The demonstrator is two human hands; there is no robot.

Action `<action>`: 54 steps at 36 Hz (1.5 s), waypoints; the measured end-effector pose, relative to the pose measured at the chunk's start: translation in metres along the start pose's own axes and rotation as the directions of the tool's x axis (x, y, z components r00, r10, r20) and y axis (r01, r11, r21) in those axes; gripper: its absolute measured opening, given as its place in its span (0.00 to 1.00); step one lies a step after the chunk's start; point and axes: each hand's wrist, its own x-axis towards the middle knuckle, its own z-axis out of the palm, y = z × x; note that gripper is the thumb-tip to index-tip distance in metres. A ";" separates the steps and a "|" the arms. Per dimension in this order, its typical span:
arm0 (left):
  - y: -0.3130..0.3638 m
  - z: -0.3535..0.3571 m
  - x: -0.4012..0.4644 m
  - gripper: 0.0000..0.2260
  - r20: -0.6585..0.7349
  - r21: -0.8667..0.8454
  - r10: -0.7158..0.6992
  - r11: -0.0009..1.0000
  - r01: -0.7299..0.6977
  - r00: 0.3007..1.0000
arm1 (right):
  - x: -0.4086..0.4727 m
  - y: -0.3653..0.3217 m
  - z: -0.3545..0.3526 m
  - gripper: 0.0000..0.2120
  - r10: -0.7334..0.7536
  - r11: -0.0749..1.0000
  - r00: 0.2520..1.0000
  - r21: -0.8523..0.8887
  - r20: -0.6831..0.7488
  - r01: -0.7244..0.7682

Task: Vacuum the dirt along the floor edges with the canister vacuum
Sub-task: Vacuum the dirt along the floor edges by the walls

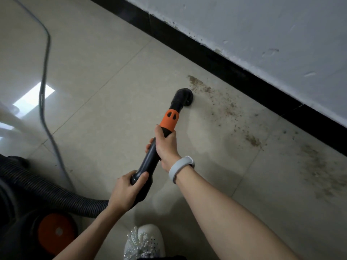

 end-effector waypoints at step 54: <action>0.003 -0.010 0.037 0.31 0.189 -0.288 -0.057 0.951 0.111 0.980 | 0.023 -0.006 0.018 0.11 -0.090 0.995 0.979 -0.061 -0.182 0.080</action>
